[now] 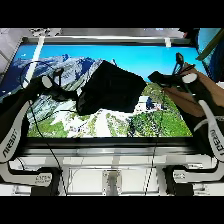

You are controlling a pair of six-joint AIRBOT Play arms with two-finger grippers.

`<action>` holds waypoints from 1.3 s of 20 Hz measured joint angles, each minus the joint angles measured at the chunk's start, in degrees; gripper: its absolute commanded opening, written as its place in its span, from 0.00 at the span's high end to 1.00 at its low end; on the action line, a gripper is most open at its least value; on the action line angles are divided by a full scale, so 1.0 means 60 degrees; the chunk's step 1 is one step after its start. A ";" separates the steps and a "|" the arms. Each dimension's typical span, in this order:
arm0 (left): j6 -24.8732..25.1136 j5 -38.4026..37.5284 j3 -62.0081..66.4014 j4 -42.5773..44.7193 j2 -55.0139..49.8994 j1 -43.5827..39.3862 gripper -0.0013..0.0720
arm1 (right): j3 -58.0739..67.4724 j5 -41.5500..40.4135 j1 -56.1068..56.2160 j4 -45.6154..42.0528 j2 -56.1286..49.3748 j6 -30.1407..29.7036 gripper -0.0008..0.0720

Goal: Fold the clothes and pants, and hang the long-sleeved shirts on hangers.

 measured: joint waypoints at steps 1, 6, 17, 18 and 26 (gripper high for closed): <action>0.0419 -0.0255 -0.0197 -0.0306 0.0058 -0.0066 0.05 | -0.0087 0.0535 -0.0248 -0.0284 0.0357 -0.0004 0.28; 0.2146 -0.0550 -0.0812 -0.1497 -0.0164 -0.0557 0.05 | -0.1523 0.2186 -0.0940 -0.1315 0.2353 -0.0018 0.28; 0.2652 -0.0419 -0.0801 -0.2648 -0.0306 -0.0801 0.97 | -0.3348 0.1982 -0.0266 -0.1282 0.3213 -0.0069 0.28; 0.2648 -0.0543 -0.0703 -0.2896 -0.0135 -0.0794 0.97 | -0.3504 0.1672 0.0095 -0.1271 0.3016 -0.0084 0.28; 0.1657 -0.1104 -0.0277 -0.2324 0.1603 -0.0692 0.97 | -0.3697 -0.0036 0.2076 0.0994 0.0313 -0.1424 0.30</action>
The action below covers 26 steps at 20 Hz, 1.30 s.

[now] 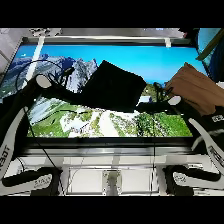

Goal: Fold the clothes and pants, and hang the long-sleeved shirts on hangers.

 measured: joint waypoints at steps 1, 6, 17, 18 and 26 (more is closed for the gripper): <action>-0.0055 0.0004 0.0007 0.0113 0.0084 0.0011 0.97 | 0.0113 -0.0040 0.0117 0.0339 -0.0328 -0.0244 0.30; -0.0266 -0.0007 0.0029 0.0350 0.0237 0.0029 0.97 | 0.0652 -0.0171 0.0361 0.1104 -0.1188 -0.0831 0.44; -0.0896 0.0117 0.0244 0.0423 0.0674 0.0962 0.97 | 0.1490 0.2277 -0.0412 0.0907 -0.0889 -0.0951 0.97; -0.1009 0.0007 0.0288 0.0423 0.0841 0.1231 0.97 | 0.1643 0.2670 -0.0692 0.0776 -0.0663 -0.0918 0.97; -0.1413 -0.2000 -0.0448 0.0838 0.1672 0.1406 0.97 | 0.1719 0.5475 -0.2076 -0.0852 0.1177 -0.0590 0.97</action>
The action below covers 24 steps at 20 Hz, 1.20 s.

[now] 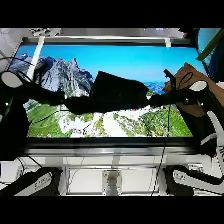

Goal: Fold the clothes and pants, and hang the long-sleeved shirts on hangers.

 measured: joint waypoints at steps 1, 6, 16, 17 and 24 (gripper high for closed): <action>-0.0058 0.0011 -0.0335 0.0069 0.0018 -0.0291 0.97 | -0.0259 0.0146 0.0047 -0.0197 0.0069 0.0029 0.97; -0.0091 0.0761 -0.2288 0.0113 0.0007 -0.1883 0.90 | -0.1687 0.0929 0.0182 -0.0645 0.0200 0.0157 0.87; -0.0102 0.2065 -0.1825 0.0022 -0.0313 -0.2004 0.10 | -0.0922 0.2284 0.0204 -0.0816 0.0845 0.0466 0.51; -0.0102 0.2590 -0.1512 0.0026 -0.0361 -0.1905 0.16 | -0.0769 0.1708 0.0204 -0.0871 0.0922 0.0532 0.51; -0.0025 0.3610 0.2422 0.0026 -0.3391 -0.1639 0.16 | -0.0386 -0.3078 0.0058 -0.1082 0.0455 0.1982 0.51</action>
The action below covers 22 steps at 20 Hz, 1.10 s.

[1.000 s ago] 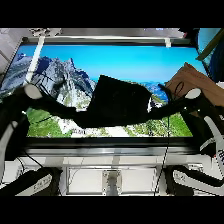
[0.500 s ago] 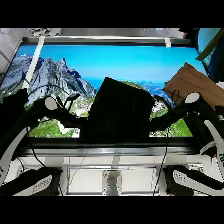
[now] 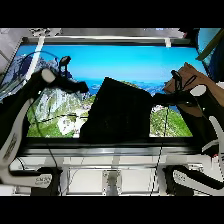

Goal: Fold the clothes and pants, and hang the long-sleeved shirts on hangers.

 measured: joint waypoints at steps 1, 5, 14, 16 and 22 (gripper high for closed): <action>0.0004 -0.0262 0.1042 -0.0055 -0.0860 0.0007 0.16 | 0.0018 -0.0339 -0.0025 0.0007 -0.0186 0.0146 0.51; -0.0044 -0.1464 0.4841 -0.0630 -0.3840 0.0022 0.19 | 0.0033 -0.1111 -0.0073 0.0007 -0.0885 0.0463 0.51; 0.0302 -0.2608 0.6940 -0.1668 -0.6524 -0.0277 0.18 | 0.0040 -0.2025 -0.0084 0.0244 -0.1934 0.0605 0.51; 0.0448 -0.2262 0.6961 -0.1716 -0.6652 -0.0484 0.19 | 0.0036 -0.2106 -0.0084 0.0350 -0.2087 0.0616 0.51; 0.0368 -0.1195 0.6965 -0.1789 -0.6947 -0.0943 0.35 | 0.0040 -0.2259 -0.0084 0.0550 -0.2299 0.0616 0.51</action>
